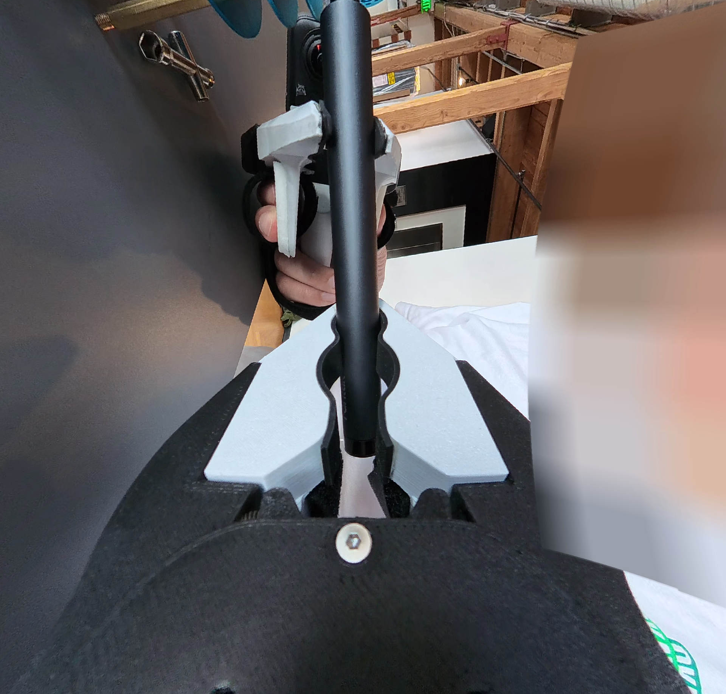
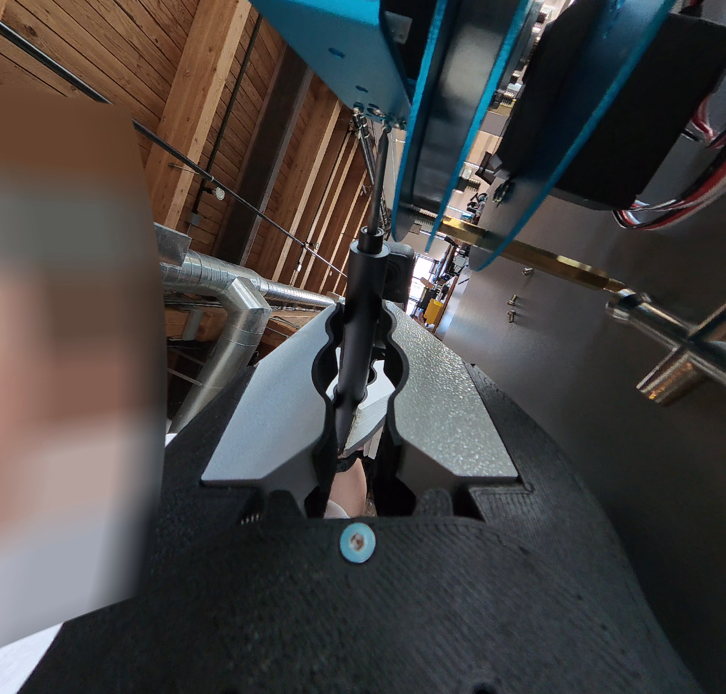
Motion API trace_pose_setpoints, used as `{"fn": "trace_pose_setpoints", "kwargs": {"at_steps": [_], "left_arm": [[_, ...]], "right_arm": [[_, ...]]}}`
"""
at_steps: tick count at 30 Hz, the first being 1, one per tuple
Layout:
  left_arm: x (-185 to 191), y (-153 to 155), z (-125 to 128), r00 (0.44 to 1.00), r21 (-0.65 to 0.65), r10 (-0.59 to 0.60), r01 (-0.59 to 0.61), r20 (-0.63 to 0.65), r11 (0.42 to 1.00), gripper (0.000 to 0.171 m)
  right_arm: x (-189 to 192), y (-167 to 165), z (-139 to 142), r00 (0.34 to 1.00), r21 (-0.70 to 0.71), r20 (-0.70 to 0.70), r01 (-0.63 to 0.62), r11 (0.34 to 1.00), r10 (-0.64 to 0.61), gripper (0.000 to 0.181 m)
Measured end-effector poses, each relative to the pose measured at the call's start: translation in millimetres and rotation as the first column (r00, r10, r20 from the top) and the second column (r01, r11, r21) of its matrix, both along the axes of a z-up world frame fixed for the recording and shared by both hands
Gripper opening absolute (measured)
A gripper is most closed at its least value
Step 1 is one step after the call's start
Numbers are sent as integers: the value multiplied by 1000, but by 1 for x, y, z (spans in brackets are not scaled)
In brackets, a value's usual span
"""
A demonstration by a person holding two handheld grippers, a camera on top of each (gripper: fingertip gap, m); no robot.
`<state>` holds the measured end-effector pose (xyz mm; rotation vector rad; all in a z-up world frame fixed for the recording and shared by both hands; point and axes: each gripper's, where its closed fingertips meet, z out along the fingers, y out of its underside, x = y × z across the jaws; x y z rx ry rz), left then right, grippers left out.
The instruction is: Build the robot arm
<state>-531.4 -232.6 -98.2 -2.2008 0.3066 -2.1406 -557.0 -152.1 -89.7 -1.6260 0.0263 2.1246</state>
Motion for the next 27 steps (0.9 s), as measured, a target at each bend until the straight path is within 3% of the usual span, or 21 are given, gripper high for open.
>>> {"fn": "trace_pose_setpoints", "kwargs": {"at_steps": [27], "left_arm": [[12,-5,1,999,-27,0,1,43,1000,9]], "right_arm": [[4,-2,1,1000,-4,-6,-12,1000,12,16]]}}
